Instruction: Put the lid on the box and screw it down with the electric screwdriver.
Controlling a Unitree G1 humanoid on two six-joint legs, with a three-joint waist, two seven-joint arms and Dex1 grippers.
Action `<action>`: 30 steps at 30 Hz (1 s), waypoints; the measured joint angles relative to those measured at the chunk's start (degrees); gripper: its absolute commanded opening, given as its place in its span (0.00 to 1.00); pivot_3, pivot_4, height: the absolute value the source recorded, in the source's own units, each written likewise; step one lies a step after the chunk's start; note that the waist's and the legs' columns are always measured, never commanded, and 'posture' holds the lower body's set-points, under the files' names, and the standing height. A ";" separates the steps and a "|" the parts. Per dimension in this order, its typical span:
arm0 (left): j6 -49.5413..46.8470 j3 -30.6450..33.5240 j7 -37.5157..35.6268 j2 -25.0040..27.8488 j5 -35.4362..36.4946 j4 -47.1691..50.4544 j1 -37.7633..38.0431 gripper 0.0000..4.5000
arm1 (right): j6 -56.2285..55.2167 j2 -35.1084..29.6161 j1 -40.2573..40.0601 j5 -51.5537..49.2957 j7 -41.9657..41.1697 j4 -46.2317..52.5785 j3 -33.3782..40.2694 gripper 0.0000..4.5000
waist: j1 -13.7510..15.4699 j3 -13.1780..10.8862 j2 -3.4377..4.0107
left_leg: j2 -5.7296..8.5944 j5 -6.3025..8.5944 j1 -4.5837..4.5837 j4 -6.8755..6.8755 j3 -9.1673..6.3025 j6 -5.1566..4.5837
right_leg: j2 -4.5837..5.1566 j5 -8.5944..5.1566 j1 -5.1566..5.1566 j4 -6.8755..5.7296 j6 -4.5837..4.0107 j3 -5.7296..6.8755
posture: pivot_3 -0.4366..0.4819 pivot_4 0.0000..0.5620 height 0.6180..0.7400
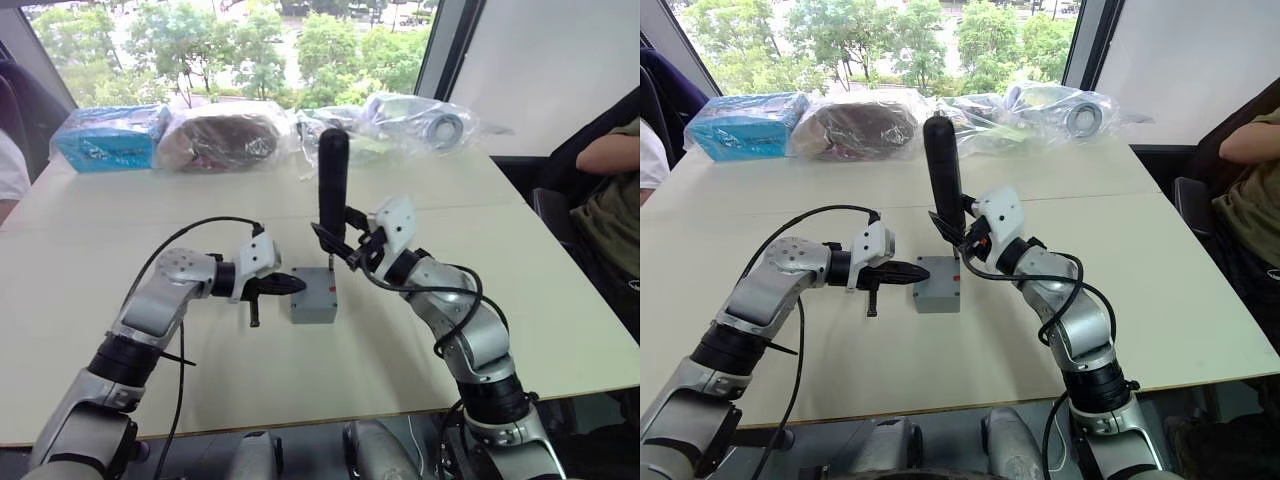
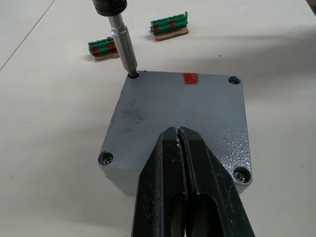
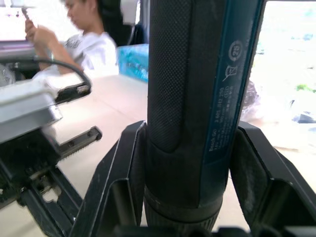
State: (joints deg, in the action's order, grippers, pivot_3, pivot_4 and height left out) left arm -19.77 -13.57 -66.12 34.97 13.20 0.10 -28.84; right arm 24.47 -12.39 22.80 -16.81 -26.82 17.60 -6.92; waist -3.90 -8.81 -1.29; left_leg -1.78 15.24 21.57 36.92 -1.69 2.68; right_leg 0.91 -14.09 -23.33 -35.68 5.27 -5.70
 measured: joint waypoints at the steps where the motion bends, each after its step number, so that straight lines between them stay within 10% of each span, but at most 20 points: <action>1: -0.30 0.29 -0.03 0.02 0.08 0.46 -0.01 0.00 | 0.36 -0.05 0.40 -0.84 -0.22 -0.04 0.76 0.41 | 0.00 -0.21 0.09 | 0.02 0.00 0.08 0.01 0.03 -0.01 | 0.00 0.01 -0.08 0.00 0.01 -0.03 | 0.48 0.27 1.00; 12: -7.20 4.00 0.04 3.37 5.07 9.74 -0.29 0.00 | 31.32 -13.30 17.33 -24.53 11.58 3.76 22.82 0.41 | 0.51 -1.26 0.36 | 0.18 -0.01 1.92 0.02 -0.05 -0.07 | -0.29 0.33 -2.06 -0.56 0.04 0.10 | 0.48 0.27 1.00; 20: -13.40 9.96 0.33 5.71 12.94 17.40 -1.27 0.00 | 55.12 -32.23 19.58 -21.53 9.66 -6.16 12.68 0.41 | 0.07 -2.36 0.41 | 0.21 0.03 1.93 0.12 0.14 -0.13 | -0.28 0.30 -2.05 -0.48 0.08 -0.05 | 0.48 0.27 1.00; 30: -19.28 14.86 4.47 5.97 21.92 22.79 -3.10 0.00 | 65.80 -34.67 25.63 -16.48 5.91 -24.92 4.42 0.41 | -0.02 -2.47 0.30 | 0.21 0.03 1.93 0.20 0.15 -0.13 | -0.29 0.31 -2.03 -0.51 0.11 -0.05 | 0.48 0.27 1.00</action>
State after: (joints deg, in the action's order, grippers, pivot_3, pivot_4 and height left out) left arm -39.05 1.29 -61.65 40.95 35.12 22.89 -31.94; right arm 90.27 -47.06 48.43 -33.29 -20.90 -7.32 -2.49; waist -3.92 -11.28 -1.00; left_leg -1.57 15.27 23.49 37.12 -1.54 2.55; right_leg 0.62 -13.78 -25.36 -36.19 5.38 -5.75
